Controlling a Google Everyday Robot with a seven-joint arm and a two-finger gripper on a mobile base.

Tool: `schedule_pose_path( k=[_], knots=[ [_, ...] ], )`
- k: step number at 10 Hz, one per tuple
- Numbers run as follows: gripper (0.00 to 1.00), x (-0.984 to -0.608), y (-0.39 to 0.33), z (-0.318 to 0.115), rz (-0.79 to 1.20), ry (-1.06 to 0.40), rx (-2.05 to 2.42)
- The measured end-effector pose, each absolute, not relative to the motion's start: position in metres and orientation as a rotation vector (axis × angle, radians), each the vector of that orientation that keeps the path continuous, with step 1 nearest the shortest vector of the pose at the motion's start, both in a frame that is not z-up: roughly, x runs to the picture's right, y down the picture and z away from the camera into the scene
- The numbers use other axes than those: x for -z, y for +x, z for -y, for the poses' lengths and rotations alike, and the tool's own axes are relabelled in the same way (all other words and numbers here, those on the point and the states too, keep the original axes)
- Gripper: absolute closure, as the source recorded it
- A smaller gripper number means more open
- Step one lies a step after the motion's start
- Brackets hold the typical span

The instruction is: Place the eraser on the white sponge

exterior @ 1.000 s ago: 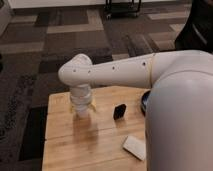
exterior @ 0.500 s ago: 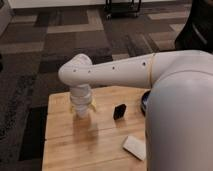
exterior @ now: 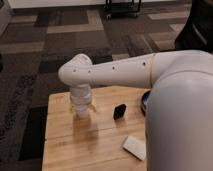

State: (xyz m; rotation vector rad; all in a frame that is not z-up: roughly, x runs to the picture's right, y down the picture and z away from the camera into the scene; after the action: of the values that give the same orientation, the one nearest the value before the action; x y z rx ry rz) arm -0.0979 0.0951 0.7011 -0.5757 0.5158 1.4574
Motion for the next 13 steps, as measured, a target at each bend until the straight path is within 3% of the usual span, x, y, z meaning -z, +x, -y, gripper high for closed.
schedule_pose_path(
  k=[6, 13],
  knots=[
    [0.35, -0.690, -0.052, -0.071, -0.450, -0.587, -1.527],
    [0.35, -0.672, 0.023, -0.051, -0.505, -0.509, -1.442]
  ],
)
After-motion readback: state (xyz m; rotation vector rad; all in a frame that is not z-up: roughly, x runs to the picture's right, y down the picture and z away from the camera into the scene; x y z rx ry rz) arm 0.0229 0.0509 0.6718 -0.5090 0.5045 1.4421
